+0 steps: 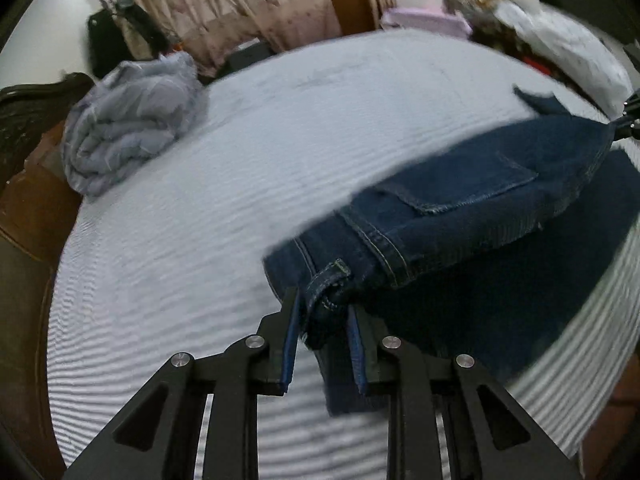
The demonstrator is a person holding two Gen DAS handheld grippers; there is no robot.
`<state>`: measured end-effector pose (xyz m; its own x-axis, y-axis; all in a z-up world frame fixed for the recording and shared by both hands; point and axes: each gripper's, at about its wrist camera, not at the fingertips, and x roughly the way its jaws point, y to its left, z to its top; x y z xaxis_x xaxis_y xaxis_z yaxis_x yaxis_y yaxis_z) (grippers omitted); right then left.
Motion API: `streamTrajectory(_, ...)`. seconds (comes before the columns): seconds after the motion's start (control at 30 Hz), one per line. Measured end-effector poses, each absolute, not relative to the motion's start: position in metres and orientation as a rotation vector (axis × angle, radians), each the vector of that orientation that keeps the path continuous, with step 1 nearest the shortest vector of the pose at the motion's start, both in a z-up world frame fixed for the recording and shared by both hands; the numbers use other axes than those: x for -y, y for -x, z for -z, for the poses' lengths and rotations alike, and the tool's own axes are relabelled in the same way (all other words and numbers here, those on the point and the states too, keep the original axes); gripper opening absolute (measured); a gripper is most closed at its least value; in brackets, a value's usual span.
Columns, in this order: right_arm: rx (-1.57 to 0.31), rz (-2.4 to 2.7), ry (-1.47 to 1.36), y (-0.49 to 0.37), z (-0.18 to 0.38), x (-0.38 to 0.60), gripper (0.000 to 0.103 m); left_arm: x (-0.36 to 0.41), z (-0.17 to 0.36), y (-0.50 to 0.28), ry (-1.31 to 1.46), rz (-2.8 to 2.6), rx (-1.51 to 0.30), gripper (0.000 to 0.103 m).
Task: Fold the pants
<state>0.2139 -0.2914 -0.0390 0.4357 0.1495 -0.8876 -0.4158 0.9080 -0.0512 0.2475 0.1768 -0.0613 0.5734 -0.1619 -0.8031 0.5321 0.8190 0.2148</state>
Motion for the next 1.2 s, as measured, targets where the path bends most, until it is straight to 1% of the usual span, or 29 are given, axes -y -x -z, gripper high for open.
streamTrajectory(0.17, -1.167, -0.361, 0.301, -0.176, 0.096, 0.271, 0.006, -0.177, 0.108, -0.215, -0.545, 0.412, -0.947, 0.024)
streamTrajectory(0.23, -1.208, -0.362, 0.336, -0.17, 0.115, 0.263, 0.006, -0.177, 0.118, -0.209, -0.565, 0.407, -0.955, 0.024)
streamTrajectory(0.37, -1.237, -0.36, 0.362, -0.167, 0.125, 0.262, 0.006, -0.173, 0.129, -0.193, -0.612, 0.404, -0.945, 0.024)
streamTrajectory(0.5, -1.251, -0.368, 0.351, -0.159, 0.123, 0.263, 0.006, -0.181, 0.13, -0.184, -0.587, 0.457, -0.948, 0.024)
streamTrajectory(0.67, -1.278, -0.368, 0.339, -0.153, 0.138, 0.259, 0.006, -0.178, 0.141, -0.177, -0.605, 0.456, -0.961, 0.025)
streamTrajectory(0.73, -1.291, -0.356, 0.331, -0.155, 0.146, 0.259, 0.006, -0.174, 0.146, -0.179, -0.63, 0.434, -0.96, 0.028)
streamTrajectory(0.8, -1.301, -0.355, 0.366, -0.154, 0.158, 0.254, 0.007, -0.171, 0.15, -0.179, -0.65, 0.422, -0.957, 0.028)
streamTrajectory(0.9, -1.323, -0.327, 0.359, -0.156, 0.172, 0.254, 0.009, -0.171, 0.151, -0.18, -0.672, 0.401, -0.97, 0.029)
streamTrajectory(1.07, -1.331, -0.302, 0.296, -0.16, 0.168, 0.258, 0.013, -0.186, 0.137, -0.176, -0.608, 0.372, -1.02, 0.029)
streamTrajectory(1.17, -1.326, -0.302, 0.222, -0.161, 0.162, 0.264, 0.019, -0.199, 0.113, -0.168, -0.503, 0.337, -0.998, 0.029)
streamTrajectory(1.2, -1.315, -0.311, 0.2, -0.161, 0.159, 0.266, 0.023, -0.2, 0.105, -0.167, -0.475, 0.342, -0.986, 0.029)
